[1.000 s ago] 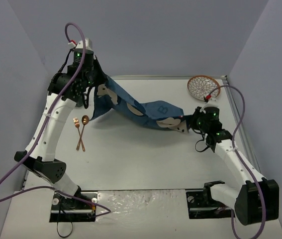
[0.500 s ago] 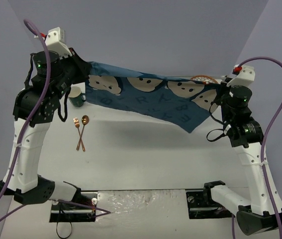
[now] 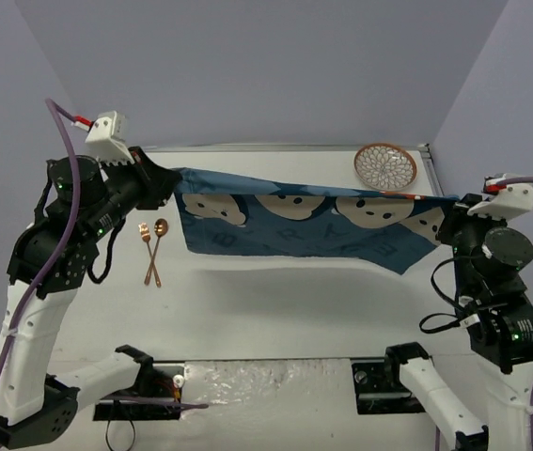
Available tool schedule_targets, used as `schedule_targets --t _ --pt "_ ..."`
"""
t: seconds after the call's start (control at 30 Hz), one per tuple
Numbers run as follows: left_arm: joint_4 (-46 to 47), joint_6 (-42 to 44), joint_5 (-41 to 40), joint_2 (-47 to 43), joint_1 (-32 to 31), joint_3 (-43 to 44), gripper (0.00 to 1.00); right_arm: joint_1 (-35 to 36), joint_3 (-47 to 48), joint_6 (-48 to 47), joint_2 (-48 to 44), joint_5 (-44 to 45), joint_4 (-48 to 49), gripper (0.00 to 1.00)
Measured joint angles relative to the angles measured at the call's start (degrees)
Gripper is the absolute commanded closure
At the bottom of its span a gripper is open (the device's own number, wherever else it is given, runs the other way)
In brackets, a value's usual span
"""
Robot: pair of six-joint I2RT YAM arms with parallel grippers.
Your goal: Set the dinner table for one person
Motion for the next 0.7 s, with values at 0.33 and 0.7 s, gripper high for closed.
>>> schedule_targets --t 0.33,0.7 --pt "0.4 -3.7 6.1 -9.6 -0.9 -3.6 1.00 0.0 4.5 0.5 -1.6 0.4 -6.2 1.00" --pt "10.9 -13.4 -0.6 8.5 -0.3 -27.9 1.00 -0.8 -3.5 4.3 18.4 8.3 0.0 1.00"
